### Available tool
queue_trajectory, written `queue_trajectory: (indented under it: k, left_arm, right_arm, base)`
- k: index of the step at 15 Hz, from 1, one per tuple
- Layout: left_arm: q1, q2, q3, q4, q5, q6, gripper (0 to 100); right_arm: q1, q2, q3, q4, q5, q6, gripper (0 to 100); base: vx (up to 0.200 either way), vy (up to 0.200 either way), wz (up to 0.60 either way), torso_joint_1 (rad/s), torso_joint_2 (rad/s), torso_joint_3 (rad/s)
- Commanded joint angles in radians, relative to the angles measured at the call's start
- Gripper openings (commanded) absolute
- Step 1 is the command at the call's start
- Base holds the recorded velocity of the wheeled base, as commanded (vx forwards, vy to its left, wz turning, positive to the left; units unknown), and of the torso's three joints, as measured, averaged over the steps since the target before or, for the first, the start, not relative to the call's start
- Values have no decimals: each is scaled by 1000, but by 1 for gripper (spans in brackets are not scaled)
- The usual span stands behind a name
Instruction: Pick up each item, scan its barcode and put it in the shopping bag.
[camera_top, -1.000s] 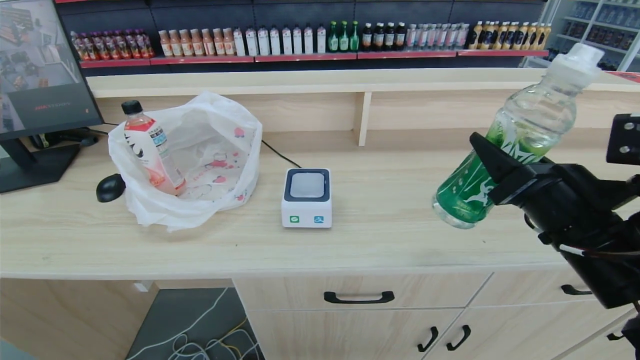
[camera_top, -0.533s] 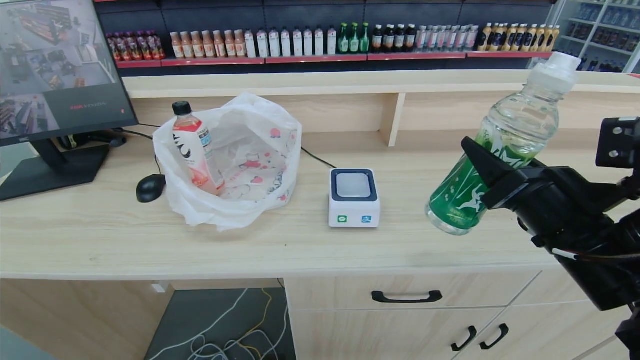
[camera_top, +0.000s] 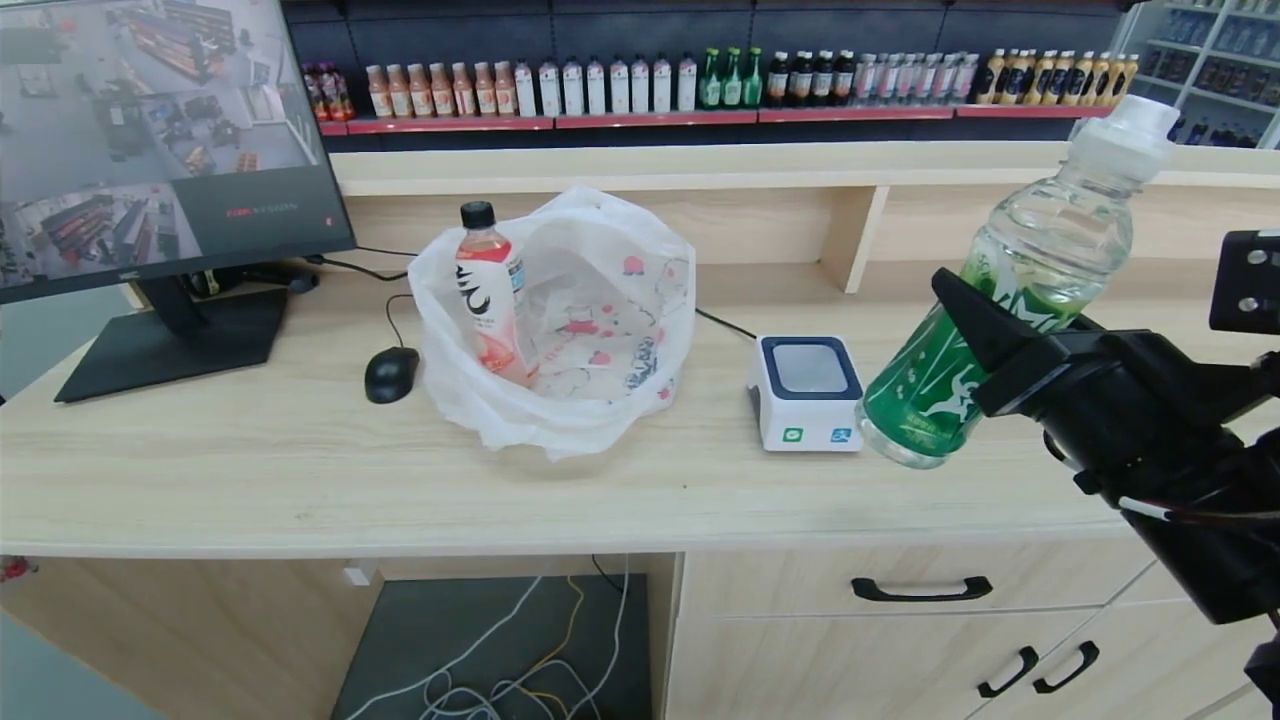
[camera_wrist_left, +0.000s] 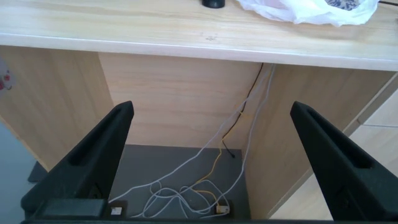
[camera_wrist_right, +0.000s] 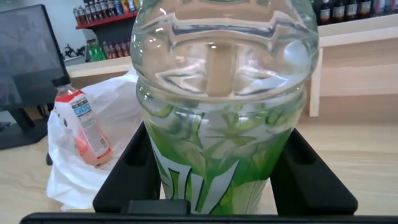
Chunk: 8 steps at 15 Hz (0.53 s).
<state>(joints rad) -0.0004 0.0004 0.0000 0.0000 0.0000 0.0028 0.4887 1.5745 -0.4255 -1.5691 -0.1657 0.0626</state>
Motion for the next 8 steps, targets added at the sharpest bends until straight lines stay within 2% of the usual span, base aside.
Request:
queue_trajectory:
  k: [1, 5, 8]
  left_arm:
    - [0, 0, 0, 0, 0, 0, 100]
    - [0, 0, 0, 0, 0, 0, 100]
    - [-1, 0, 0, 0, 0, 0, 100]
  right_arm:
    - [5, -21, 11, -2, 0, 0, 0]
    - [7, -33, 22, -2, 25, 14, 0]
    - [45, -8, -7, -2, -9, 186, 0]
  base:
    - [0, 0, 0, 0, 0, 0]
    - [0, 0, 0, 0, 0, 0]
    - [0, 0, 0, 0, 0, 0]
